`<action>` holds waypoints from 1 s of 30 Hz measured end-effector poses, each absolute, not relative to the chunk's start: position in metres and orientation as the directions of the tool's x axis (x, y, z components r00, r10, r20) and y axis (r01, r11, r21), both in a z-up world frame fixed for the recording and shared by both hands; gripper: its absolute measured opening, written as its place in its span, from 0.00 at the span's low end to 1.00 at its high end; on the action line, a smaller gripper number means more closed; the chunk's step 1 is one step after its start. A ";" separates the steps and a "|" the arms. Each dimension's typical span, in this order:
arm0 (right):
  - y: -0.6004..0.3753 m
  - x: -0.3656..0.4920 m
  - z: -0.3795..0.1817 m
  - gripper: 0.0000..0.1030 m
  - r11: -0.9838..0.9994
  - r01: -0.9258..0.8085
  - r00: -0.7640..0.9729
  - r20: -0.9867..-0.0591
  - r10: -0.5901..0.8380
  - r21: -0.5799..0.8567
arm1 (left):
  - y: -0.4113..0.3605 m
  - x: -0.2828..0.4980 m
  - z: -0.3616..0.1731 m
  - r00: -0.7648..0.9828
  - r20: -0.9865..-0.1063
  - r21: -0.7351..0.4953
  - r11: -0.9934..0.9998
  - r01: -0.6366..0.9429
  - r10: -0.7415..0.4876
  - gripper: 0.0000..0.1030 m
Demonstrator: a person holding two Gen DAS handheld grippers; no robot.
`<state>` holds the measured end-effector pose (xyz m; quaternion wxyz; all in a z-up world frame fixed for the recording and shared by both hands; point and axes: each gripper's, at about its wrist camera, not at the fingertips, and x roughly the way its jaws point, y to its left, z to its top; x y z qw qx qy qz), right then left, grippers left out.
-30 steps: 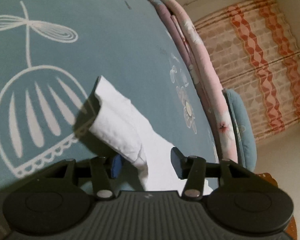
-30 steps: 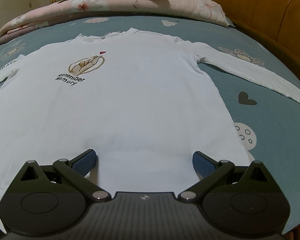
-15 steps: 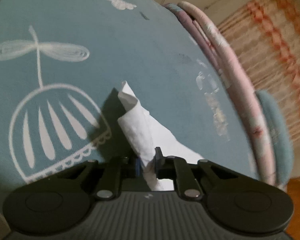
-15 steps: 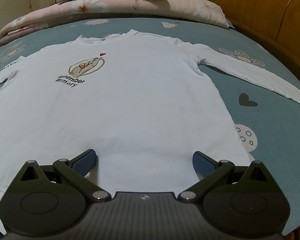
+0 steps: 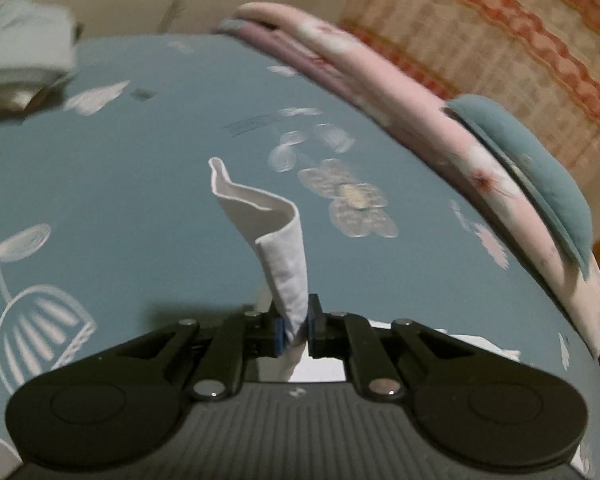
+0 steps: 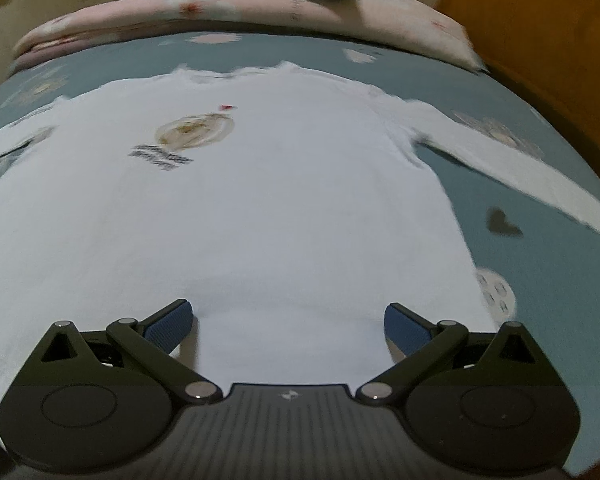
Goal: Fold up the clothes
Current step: 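Carry the held sleeve with the left gripper across the shirt body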
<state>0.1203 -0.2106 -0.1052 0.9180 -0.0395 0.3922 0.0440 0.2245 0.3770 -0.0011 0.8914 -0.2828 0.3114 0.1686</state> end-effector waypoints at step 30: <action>-0.153 0.161 -0.083 1.00 0.771 -0.616 0.554 -0.606 0.570 0.162 | 0.124 0.344 0.073 0.739 -0.674 -0.234 0.944 -0.233 0.015 0.08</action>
